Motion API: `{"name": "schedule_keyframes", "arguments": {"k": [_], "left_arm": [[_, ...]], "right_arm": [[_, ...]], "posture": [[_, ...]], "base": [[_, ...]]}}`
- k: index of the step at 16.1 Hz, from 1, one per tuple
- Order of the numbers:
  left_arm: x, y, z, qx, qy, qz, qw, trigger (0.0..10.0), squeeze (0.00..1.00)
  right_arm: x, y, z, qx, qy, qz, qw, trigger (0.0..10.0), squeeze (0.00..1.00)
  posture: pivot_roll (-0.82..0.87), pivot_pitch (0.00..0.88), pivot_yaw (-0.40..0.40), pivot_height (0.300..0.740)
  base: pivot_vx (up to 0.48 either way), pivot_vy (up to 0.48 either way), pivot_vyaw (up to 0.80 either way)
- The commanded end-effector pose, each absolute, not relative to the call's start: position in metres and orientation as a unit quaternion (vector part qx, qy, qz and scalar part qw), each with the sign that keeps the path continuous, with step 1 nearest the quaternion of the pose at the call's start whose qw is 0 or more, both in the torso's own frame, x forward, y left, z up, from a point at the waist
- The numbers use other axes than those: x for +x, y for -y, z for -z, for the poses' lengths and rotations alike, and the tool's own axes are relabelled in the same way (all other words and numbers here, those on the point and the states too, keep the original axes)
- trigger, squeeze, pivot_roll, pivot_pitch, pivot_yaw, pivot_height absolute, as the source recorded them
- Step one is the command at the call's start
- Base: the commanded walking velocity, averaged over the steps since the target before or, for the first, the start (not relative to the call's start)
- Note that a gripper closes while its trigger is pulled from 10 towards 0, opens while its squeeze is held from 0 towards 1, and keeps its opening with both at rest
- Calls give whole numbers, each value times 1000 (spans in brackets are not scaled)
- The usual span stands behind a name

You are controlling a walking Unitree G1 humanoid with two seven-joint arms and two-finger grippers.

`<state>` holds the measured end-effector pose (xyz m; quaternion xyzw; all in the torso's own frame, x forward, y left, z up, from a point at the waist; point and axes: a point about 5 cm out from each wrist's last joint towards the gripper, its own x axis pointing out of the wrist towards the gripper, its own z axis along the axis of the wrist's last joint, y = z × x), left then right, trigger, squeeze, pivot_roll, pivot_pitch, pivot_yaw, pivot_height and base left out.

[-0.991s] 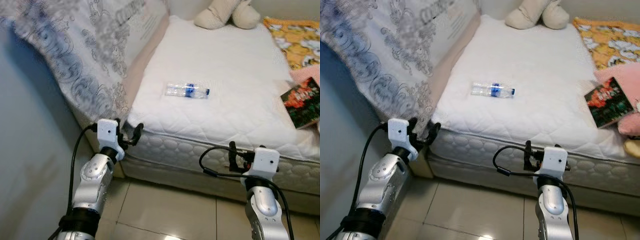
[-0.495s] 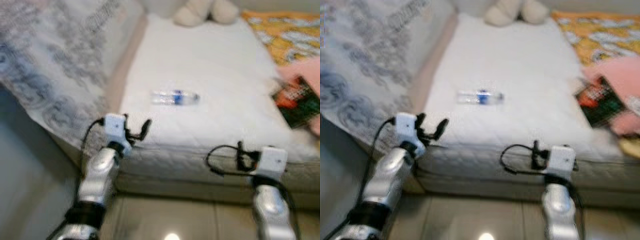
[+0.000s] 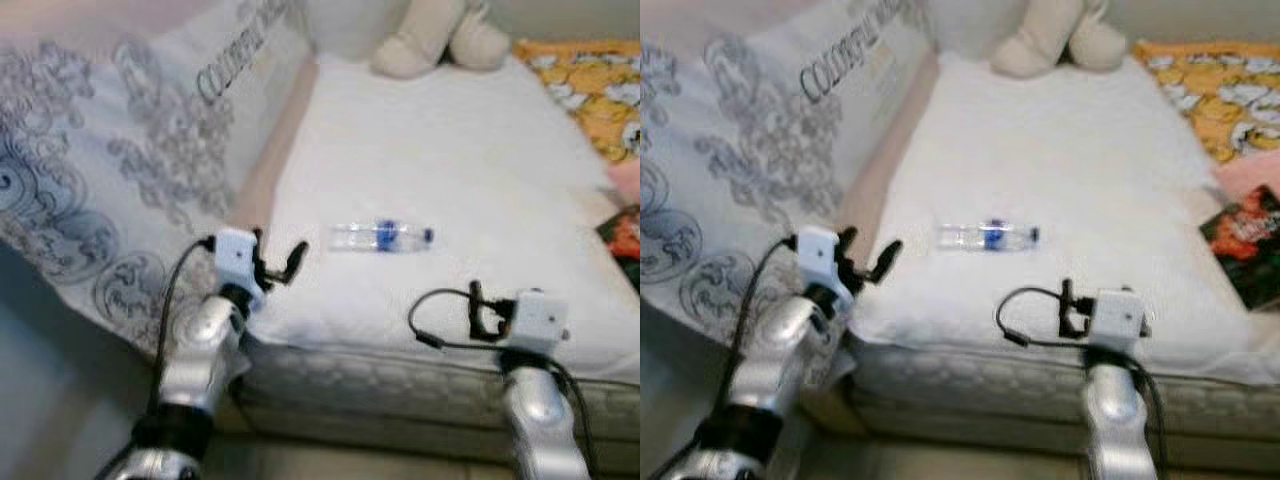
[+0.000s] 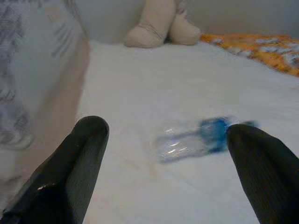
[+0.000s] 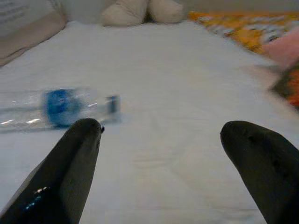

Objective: Clean up the room

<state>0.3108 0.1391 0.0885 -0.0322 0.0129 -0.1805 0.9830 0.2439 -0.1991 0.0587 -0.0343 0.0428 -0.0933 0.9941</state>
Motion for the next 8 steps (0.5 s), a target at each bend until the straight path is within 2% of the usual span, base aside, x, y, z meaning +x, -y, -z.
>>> {"name": "schedule_keyframes", "arguments": {"k": [1, 8], "left_arm": [[312, -135, -89, -29, -15, 185, 982, 10000, 0], [315, -134, -90, -8, -13, 189, 982, 10000, 0]], "right_arm": [[243, 203, -59, -41, -43, 95, 994, 10000, 0], [242, 200, -56, -39, -46, 86, 994, 10000, 0]], "posture": [[-166, 0, 80, 740], [-168, 0, 86, 740]], "base": [[0, 0, -656], [0, 0, -628]]}}
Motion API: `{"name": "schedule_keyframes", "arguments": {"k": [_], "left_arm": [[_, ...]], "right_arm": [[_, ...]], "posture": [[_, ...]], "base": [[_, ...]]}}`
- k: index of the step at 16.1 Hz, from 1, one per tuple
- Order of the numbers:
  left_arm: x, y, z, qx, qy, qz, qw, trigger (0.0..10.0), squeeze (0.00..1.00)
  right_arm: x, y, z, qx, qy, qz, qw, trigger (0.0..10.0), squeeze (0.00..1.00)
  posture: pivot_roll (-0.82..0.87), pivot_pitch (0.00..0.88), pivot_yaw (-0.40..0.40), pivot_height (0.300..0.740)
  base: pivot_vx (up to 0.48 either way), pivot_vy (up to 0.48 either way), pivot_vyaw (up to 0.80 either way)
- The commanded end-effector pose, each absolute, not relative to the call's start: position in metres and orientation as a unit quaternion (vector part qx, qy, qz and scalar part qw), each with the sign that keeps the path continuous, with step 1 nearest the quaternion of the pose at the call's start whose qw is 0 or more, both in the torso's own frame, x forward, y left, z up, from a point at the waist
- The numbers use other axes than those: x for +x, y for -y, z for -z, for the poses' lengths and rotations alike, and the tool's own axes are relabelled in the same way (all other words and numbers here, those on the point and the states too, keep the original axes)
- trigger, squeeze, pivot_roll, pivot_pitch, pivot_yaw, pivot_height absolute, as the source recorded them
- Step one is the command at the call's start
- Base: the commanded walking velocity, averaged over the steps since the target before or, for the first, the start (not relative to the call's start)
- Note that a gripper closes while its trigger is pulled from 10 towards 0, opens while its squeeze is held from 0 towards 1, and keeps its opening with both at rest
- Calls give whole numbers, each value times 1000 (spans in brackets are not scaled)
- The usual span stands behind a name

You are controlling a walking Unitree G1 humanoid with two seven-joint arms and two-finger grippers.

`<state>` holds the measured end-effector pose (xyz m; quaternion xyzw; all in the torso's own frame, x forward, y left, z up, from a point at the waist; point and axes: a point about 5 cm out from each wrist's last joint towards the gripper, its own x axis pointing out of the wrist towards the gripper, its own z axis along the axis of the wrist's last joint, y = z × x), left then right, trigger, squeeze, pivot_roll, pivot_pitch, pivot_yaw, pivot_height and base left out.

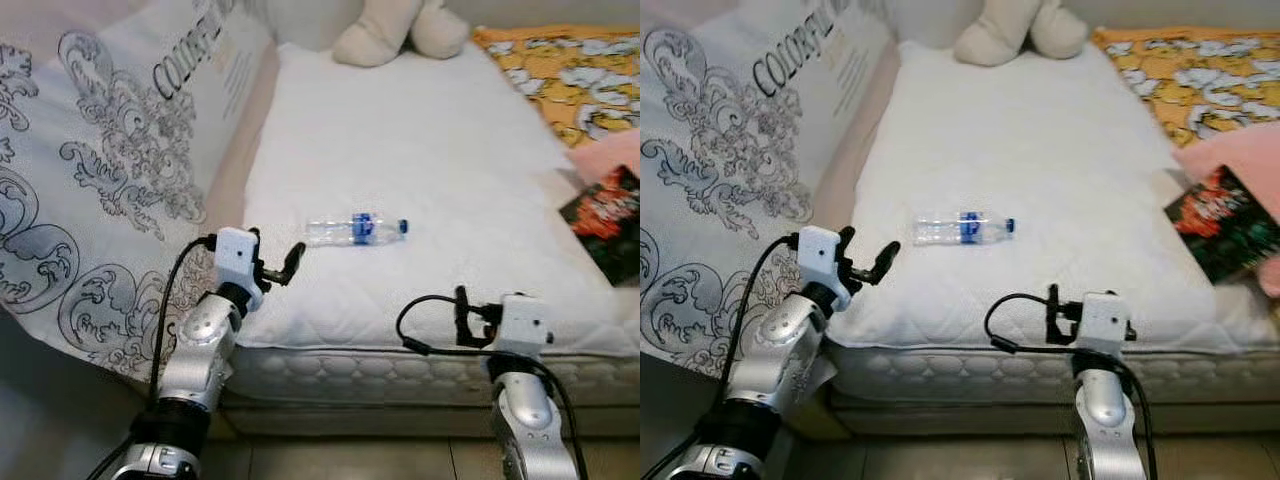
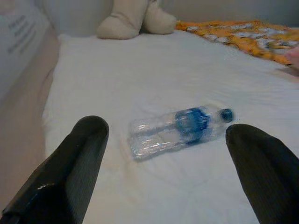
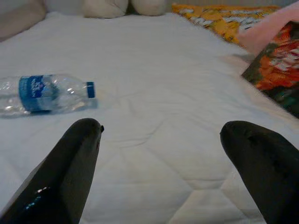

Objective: Clean up the room

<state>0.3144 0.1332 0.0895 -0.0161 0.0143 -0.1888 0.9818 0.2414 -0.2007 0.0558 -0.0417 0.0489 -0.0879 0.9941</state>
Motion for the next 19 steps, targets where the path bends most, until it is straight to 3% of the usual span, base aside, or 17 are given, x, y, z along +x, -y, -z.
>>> {"name": "schedule_keyframes", "arguments": {"k": [1, 5, 10, 15, 19], "left_arm": [[315, -134, -91, -19, -9, 189, 982, 10000, 0], [316, -131, -90, -22, -11, 192, 981, 10000, 0], [318, -132, -88, -21, -18, 178, 984, 10000, 0], [334, -136, -99, 14, -8, 167, 986, 10000, 0], [357, -131, -112, 81, -29, 208, 974, 10000, 0]], "right_arm": [[242, 199, -56, -41, -46, 84, 995, 10000, 0], [243, 201, -58, -48, -43, 83, 994, 10000, 0], [242, 200, -57, -51, -42, 81, 995, 10000, 0], [238, 199, -57, -51, -43, 80, 995, 10000, 0], [224, 197, -57, -49, -46, 68, 995, 10000, 0]], "posture": [[-170, 0, 85, 740], [-174, 0, 86, 740], [-176, 0, 89, 740], [-185, 0, 82, 740], [-216, 0, 91, 740]], "base": [[330, 0, 0], [406, -251, 0], [464, 0, 0], [0, 0, 0], [0, 0, 0]]}}
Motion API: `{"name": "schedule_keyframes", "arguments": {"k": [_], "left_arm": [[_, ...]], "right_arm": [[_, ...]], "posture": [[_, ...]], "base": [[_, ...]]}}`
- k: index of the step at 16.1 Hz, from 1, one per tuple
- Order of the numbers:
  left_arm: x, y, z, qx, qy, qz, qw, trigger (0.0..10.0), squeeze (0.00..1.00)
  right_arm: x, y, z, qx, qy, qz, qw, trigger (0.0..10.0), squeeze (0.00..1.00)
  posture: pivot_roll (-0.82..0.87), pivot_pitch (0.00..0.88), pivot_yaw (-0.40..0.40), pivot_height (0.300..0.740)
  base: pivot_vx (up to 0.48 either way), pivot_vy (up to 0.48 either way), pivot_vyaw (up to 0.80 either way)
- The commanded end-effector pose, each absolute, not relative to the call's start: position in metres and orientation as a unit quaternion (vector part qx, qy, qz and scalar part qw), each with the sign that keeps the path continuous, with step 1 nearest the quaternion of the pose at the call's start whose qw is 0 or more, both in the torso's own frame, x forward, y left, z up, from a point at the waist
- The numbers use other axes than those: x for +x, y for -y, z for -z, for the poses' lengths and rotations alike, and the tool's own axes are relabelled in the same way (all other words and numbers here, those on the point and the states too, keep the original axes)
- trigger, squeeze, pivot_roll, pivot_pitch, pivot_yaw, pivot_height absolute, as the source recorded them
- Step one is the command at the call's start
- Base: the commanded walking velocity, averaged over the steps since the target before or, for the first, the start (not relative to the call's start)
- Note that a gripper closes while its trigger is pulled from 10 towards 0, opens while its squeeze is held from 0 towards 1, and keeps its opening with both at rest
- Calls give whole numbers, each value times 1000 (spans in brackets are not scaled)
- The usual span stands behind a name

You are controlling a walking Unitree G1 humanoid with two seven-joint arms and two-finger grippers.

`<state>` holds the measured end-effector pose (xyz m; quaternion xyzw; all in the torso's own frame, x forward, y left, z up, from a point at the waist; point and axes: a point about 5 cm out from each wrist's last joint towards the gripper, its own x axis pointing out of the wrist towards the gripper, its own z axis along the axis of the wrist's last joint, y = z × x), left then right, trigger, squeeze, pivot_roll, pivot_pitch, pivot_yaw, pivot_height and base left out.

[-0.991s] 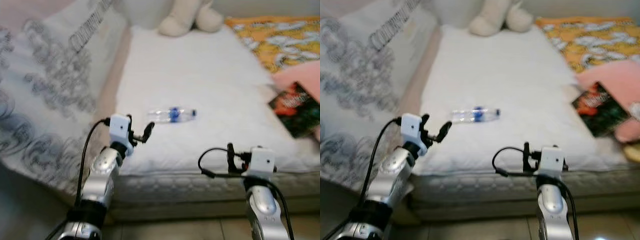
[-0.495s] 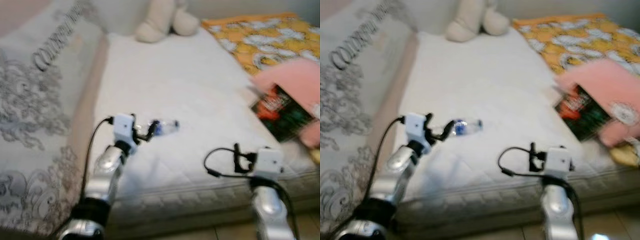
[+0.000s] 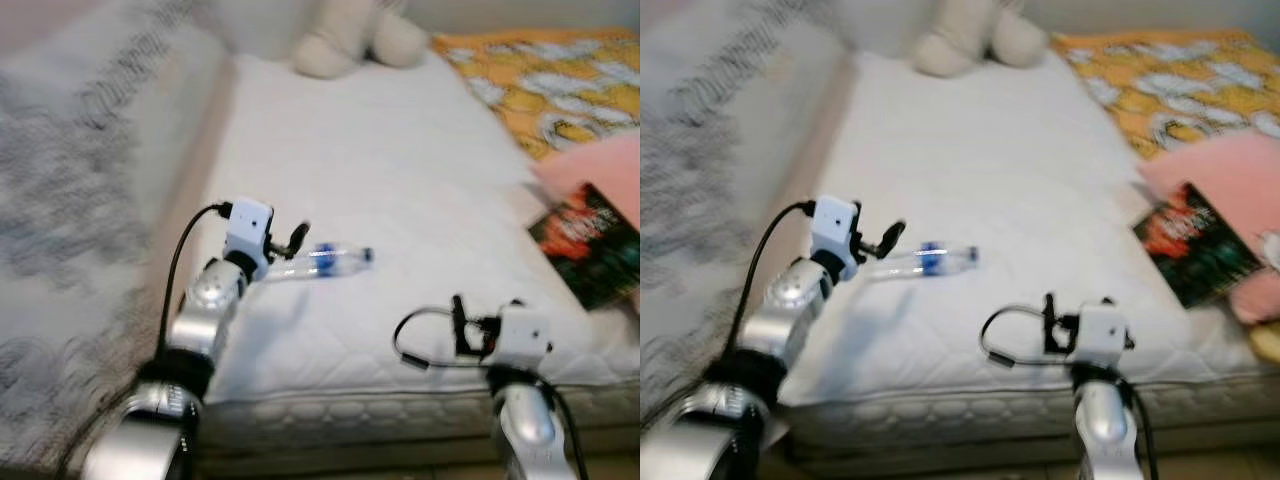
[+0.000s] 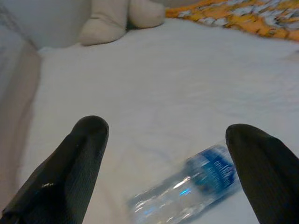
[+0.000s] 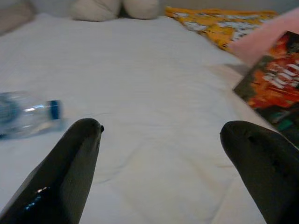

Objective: Clean up the room

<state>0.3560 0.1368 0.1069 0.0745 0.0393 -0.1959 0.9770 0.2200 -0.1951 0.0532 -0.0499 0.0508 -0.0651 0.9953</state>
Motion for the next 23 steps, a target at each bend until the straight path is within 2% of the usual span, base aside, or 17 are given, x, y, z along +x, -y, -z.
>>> {"name": "schedule_keyframes", "arguments": {"k": [1, 4, 7, 12, 19, 23], "left_arm": [[367, -127, -116, 111, -45, 225, 967, 10000, 0], [378, -114, -121, 155, -77, 251, 952, 10000, 0], [384, -101, -127, 190, -89, 266, 941, 10000, 0], [381, -106, -112, 270, -133, 268, 915, 10000, 0], [391, -119, -128, 351, -118, 223, 902, 10000, 0], [391, -117, -127, 392, -115, 222, 885, 10000, 0]], "right_arm": [[214, 197, -57, -42, -51, 65, 996, 10000, 0], [190, 191, -54, -39, -68, 50, 996, 10000, 0], [154, 185, -56, -41, -89, 55, 994, 10000, 0], [104, 172, -63, -30, -131, 73, 988, 10000, 0], [80, 167, -68, -28, -161, 85, 983, 10000, 0], [74, 165, -69, -29, -168, 88, 981, 10000, 0]], "posture": [[-234, 0, 98, 740], [-276, 24, 120, 740], [-366, 115, 162, 740], [-437, 232, 189, 740], [-460, 275, 196, 740], [-474, 290, 195, 740]], "base": [[0, 0, 0], [0, 0, 0], [0, 0, 0], [0, 0, 0], [0, 0, 0], [0, 0, 0]]}}
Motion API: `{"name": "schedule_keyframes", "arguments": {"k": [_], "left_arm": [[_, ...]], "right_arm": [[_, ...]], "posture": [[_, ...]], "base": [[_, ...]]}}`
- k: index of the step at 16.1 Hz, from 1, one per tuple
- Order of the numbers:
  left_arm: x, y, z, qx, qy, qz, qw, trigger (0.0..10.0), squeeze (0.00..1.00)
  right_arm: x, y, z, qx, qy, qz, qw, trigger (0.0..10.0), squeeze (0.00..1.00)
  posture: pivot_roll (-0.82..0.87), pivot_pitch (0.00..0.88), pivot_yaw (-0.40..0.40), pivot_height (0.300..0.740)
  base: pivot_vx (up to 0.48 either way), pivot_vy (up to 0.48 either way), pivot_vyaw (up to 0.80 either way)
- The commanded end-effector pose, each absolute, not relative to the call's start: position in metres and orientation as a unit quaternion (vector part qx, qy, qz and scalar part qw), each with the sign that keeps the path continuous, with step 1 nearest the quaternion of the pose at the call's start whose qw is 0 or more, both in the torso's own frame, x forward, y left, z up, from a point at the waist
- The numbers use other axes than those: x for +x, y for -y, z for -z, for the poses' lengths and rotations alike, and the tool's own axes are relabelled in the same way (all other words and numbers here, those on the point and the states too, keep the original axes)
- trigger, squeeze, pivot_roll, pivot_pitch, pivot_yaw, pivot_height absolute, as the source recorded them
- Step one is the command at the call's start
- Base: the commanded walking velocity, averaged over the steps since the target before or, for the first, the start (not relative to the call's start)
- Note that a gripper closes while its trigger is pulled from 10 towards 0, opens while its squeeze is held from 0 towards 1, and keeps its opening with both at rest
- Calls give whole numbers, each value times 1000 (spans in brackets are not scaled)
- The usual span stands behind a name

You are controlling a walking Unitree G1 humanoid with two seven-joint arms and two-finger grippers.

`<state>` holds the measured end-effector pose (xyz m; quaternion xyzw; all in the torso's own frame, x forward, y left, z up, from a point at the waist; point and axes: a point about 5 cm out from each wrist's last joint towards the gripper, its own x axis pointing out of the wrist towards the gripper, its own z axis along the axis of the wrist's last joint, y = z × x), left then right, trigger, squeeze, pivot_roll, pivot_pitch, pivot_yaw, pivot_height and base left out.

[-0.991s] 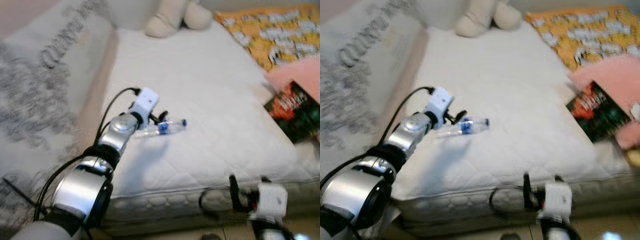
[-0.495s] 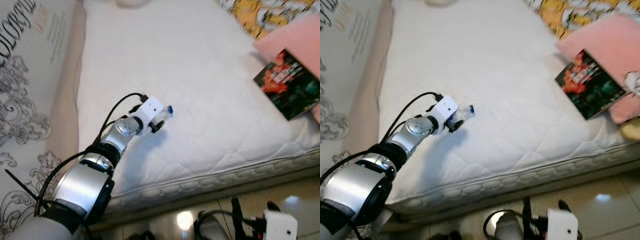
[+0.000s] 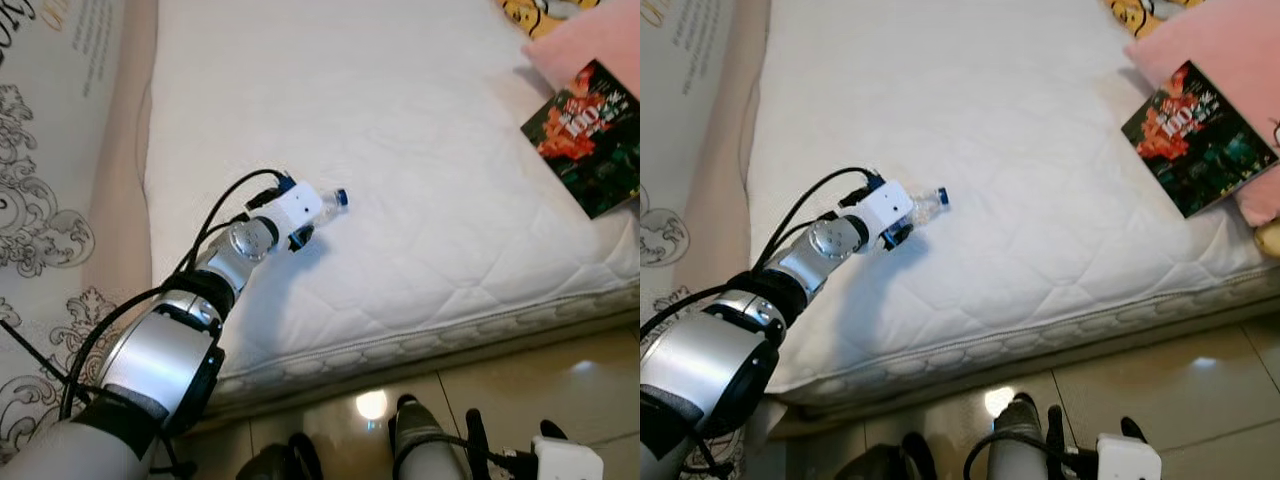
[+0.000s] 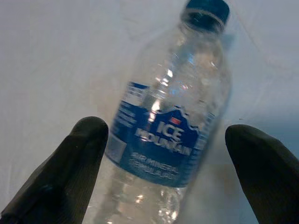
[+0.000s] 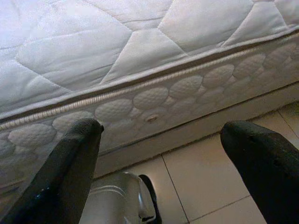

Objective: Clean up the room

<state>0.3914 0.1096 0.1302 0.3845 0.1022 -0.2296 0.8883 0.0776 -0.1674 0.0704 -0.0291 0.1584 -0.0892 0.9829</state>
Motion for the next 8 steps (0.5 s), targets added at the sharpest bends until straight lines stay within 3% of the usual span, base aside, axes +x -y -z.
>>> {"name": "schedule_keyframes", "arguments": {"k": [1, 4, 8], "left_arm": [[390, -116, -123, 406, -120, 224, 878, 10000, 0], [386, -114, -114, 457, -140, 219, 851, 10000, 0], [388, -116, -116, 436, -149, 198, 865, 10000, 0]], "right_arm": [[73, 165, -70, -29, -170, 90, 981, 10000, 0], [70, 163, -70, -29, -177, 91, 980, 10000, 0], [71, 163, -71, -30, -178, 89, 980, 10000, 0]], "posture": [[-479, 294, 195, 740], [-482, 308, 185, 740], [-483, 312, 184, 740]], "base": [[0, 0, 0], [0, 0, 0], [0, 0, 0]]}}
